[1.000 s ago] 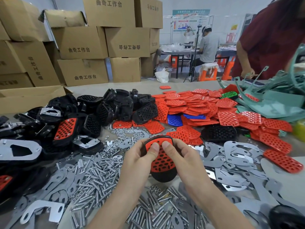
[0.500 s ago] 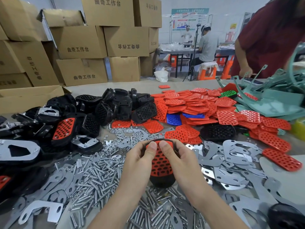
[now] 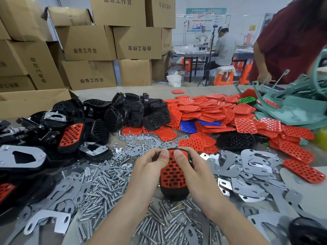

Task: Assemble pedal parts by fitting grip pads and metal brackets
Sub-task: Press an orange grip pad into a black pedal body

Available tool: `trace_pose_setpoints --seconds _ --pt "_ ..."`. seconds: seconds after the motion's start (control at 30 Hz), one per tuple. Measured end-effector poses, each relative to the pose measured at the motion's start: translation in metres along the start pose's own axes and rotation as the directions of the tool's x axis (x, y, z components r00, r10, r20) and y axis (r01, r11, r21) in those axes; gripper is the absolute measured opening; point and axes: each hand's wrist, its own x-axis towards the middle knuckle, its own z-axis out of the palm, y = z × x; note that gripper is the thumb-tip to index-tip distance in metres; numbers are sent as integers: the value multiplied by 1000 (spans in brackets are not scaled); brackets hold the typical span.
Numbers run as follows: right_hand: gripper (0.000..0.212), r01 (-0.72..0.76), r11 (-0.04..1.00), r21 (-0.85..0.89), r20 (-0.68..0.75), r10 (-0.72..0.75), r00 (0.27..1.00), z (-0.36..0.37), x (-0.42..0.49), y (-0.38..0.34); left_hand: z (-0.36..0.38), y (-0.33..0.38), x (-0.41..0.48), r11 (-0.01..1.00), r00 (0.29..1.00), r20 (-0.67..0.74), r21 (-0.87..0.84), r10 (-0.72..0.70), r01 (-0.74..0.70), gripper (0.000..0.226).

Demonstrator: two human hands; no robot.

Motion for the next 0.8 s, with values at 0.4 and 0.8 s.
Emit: trace_pose_setpoints --seconds 0.4,0.8 --pt "37 -185 904 385 -88 235 968 -3 7 -2 13 -1 -5 998 997 46 -41 54 -52 23" --pt "42 -357 881 312 202 305 931 -27 11 -14 4 -5 -5 997 994 91 47 57 -62 20"
